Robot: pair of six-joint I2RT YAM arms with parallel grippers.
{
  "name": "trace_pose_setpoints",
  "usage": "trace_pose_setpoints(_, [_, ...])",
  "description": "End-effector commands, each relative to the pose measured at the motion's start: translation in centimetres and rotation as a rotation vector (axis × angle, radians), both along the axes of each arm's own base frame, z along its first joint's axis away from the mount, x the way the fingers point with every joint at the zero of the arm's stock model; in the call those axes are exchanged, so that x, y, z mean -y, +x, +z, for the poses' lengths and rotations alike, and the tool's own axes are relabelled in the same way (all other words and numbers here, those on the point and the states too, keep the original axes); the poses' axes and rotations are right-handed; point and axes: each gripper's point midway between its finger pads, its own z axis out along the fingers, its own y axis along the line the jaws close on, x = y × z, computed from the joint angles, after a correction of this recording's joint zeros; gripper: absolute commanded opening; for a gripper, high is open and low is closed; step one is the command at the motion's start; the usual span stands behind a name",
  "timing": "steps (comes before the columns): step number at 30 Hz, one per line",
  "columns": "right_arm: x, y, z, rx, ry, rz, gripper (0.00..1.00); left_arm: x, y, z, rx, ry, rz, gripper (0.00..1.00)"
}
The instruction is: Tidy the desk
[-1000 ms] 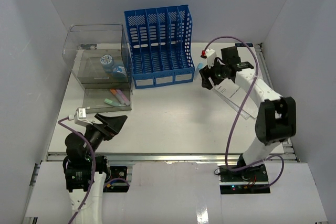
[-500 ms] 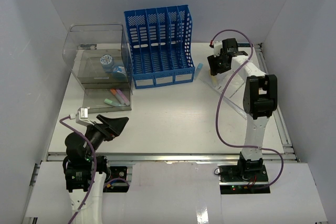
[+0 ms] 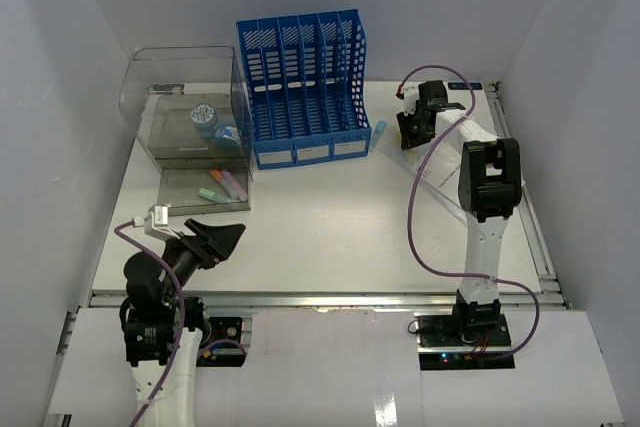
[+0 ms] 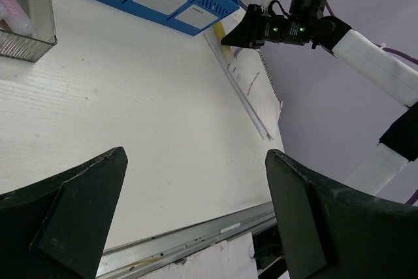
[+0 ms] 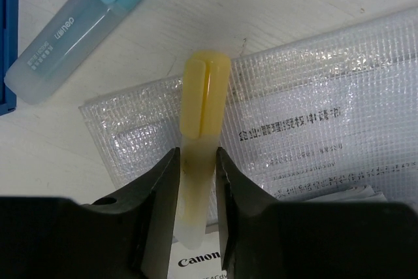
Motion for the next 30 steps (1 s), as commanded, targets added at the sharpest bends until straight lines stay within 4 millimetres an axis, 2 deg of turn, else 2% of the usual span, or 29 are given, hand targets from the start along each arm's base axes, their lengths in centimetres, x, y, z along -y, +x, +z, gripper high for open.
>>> trace_pose_setpoints(1, [-0.5, -0.6, 0.8, 0.0, 0.028, 0.014, 0.12, -0.3, -0.1, 0.6, 0.025, 0.012, 0.016, 0.98])
trace_pose_setpoints(2, [-0.6, -0.5, 1.9, 0.02, 0.036, 0.019, 0.11, -0.3, -0.1, 0.8, 0.029, 0.013, 0.018, 0.98])
trace_pose_setpoints(5, [-1.5, -0.5, 7.3, 0.124, 0.08, 0.068, 0.09, -0.3, -0.3, 1.4, 0.05, 0.02, 0.02, 0.98])
trace_pose_setpoints(7, [-2.6, -1.6, 12.0, 0.213, 0.127, 0.146, 0.09, -0.5, -0.4, 1.8, 0.06, 0.024, 0.031, 0.98])
trace_pose_setpoints(8, [-3.2, -2.5, 13.7, 0.247, 0.144, 0.192, 0.09, -0.7, -0.3, 1.9, 0.062, 0.027, 0.045, 0.98])
trace_pose_setpoints(10, [-4.7, -4.4, 15.1, 0.27, 0.179, 0.28, 0.08, -1.0, -0.4, 2.2, 0.064, 0.026, 0.063, 0.98])
trace_pose_setpoints(13, [-6.7, -7.5, 18.4, 0.359, 0.183, 0.413, 0.08, -1.4, -0.4, 2.9, 0.078, 0.023, 0.093, 0.98])
trace_pose_setpoints(15, [-9.1, -9.7, 19.1, 0.384, 0.186, 0.505, 0.08, -1.4, -0.4, 3.1, 0.083, 0.023, 0.097, 0.98])
trace_pose_setpoints(18, [-13.8, -13.6, 20.6, 0.446, 0.188, 0.666, 0.08, -1.5, -0.5, 3.4, 0.085, 0.025, 0.101, 0.98])
trace_pose_setpoints(21, [-17.8, -16.1, 21.8, 0.492, 0.187, 0.763, 0.08, -1.6, -0.8, 3.7, 0.094, 0.027, 0.109, 0.98])
trace_pose_setpoints(25, [-25.1, -19.8, 23.2, 0.546, 0.183, 0.919, 0.08, -1.8, -1.2, 4.2, 0.106, 0.032, 0.123, 0.98])
trace_pose_setpoints(26, [-27.7, -20.8, 23.3, 0.568, 0.156, 0.97, 0.08, -1.9, -1.3, 4.4, 0.112, 0.034, 0.131, 0.98])
trace_pose_setpoints(28, [-31.2, -21.7, 23.1, 0.602, 0.11, 1.035, 0.08, -2.4, -1.5, 4.9, 0.122, 0.036, 0.163, 0.98])
trace_pose_setpoints(30, [-34.6, -22.7, 21.4, 0.604, 0.063, 1.099, 0.08, -3.0, -1.8, 5.6, 0.14, 0.043, 0.204, 0.98])
